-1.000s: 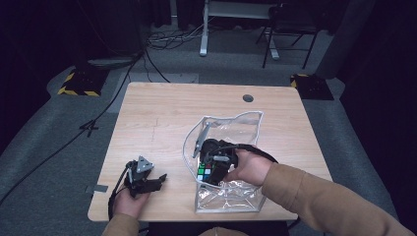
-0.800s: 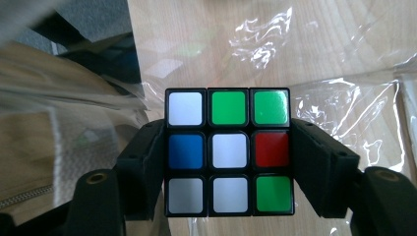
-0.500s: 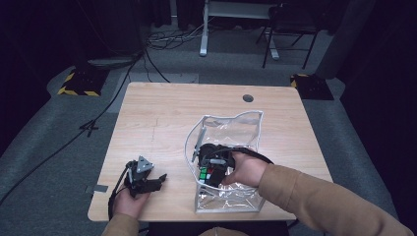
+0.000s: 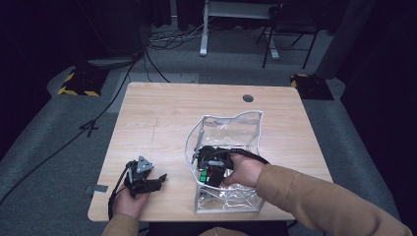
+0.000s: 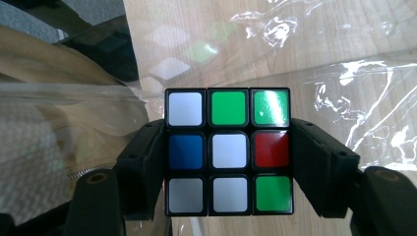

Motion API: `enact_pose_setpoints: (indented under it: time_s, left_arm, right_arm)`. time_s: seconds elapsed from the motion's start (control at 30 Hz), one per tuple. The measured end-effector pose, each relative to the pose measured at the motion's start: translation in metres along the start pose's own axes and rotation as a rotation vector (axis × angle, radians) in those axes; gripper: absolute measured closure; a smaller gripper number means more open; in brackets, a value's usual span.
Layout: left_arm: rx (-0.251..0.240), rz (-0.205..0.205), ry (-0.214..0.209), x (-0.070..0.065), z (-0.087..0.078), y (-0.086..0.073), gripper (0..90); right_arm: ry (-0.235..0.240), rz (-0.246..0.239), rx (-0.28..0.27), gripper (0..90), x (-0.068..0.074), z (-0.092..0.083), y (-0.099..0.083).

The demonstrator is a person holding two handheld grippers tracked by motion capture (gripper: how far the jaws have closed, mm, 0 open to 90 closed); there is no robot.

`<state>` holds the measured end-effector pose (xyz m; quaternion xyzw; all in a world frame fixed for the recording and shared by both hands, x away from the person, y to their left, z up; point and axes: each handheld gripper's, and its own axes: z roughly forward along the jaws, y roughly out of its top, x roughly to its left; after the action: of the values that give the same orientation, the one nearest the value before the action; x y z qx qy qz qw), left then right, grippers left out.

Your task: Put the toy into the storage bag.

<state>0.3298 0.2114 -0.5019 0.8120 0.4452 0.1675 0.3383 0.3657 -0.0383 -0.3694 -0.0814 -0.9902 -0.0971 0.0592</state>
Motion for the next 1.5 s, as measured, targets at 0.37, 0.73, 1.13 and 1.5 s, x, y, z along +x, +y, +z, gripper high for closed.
enact_pose_setpoints:
  time_s: [0.37,0.73,1.13,1.5]
  left_arm:
    - [0.000,0.000,0.000,0.000,0.000,0.000,29.4]
    - [0.000,0.000,0.001,0.000,0.000,0.000,29.3]
    - [0.000,0.000,0.001,0.000,0.000,0.000,29.2]
    - [0.000,0.001,0.001,0.000,0.000,0.000,29.2]
  right_arm:
    - [0.021,0.037,0.033,34.0,-0.004,0.010,0.000]
    - [0.033,0.042,0.076,33.9,-0.004,0.019,-0.001]
    - [0.048,0.077,0.043,37.9,-0.003,0.015,-0.001]
    - [0.012,0.090,-0.114,35.7,0.004,-0.020,-0.005]
